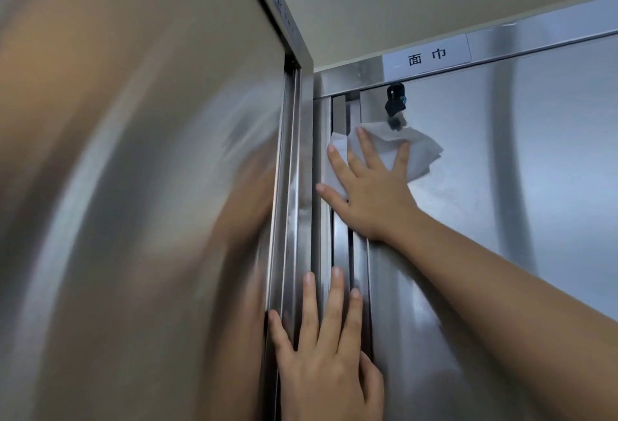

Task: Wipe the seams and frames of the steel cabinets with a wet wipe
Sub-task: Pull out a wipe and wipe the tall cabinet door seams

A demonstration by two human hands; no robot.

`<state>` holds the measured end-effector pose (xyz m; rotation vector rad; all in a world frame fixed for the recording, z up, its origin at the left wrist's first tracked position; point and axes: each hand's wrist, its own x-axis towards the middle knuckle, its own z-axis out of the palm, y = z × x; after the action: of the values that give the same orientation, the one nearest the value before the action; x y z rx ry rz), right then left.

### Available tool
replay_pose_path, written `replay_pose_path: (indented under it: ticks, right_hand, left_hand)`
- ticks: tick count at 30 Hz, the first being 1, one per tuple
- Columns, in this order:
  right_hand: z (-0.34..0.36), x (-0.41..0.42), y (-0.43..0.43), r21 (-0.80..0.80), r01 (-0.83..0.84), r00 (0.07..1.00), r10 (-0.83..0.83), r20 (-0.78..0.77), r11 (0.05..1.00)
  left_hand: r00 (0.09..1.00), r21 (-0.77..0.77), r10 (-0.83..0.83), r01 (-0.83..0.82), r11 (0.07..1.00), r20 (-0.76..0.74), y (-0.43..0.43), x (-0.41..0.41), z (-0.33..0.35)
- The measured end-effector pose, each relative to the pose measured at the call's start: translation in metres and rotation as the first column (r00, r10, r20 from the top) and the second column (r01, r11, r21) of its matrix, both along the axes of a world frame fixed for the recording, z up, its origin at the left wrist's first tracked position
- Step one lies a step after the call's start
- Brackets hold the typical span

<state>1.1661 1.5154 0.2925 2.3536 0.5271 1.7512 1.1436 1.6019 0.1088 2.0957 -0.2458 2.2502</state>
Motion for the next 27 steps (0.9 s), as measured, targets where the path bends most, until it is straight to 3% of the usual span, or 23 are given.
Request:
replay_pose_path:
  ticks: [5,11,16,22,27]
  right_hand:
    - [0.005,-0.006,0.003,0.001,0.003,0.997,-0.003,-0.082,1.000]
    - [0.063,-0.004,0.017,0.151,-0.050,0.987,0.072,-0.146,0.987]
    - [0.067,-0.001,0.020,0.178,-0.075,0.990,0.095,-0.107,0.981]
    - [0.022,0.003,0.009,0.066,-0.018,1.000,0.018,0.008,0.998]
    - [-0.030,-0.003,0.004,0.020,-0.020,0.999,0.021,-0.047,1.000]
  left_hand:
    - [1.000,0.005,0.006,-0.006,1.000,0.024,0.001,0.003,0.000]
    - [0.996,0.013,0.058,-0.058,0.998,0.065,0.003,0.012,0.000]
    - [0.994,0.018,0.075,-0.077,0.997,0.077,0.002,0.012,0.002]
    - [0.999,0.003,0.028,-0.028,1.000,0.038,0.000,0.009,-0.001]
    - [0.999,0.040,0.037,-0.036,0.999,-0.032,-0.001,-0.002,-0.005]
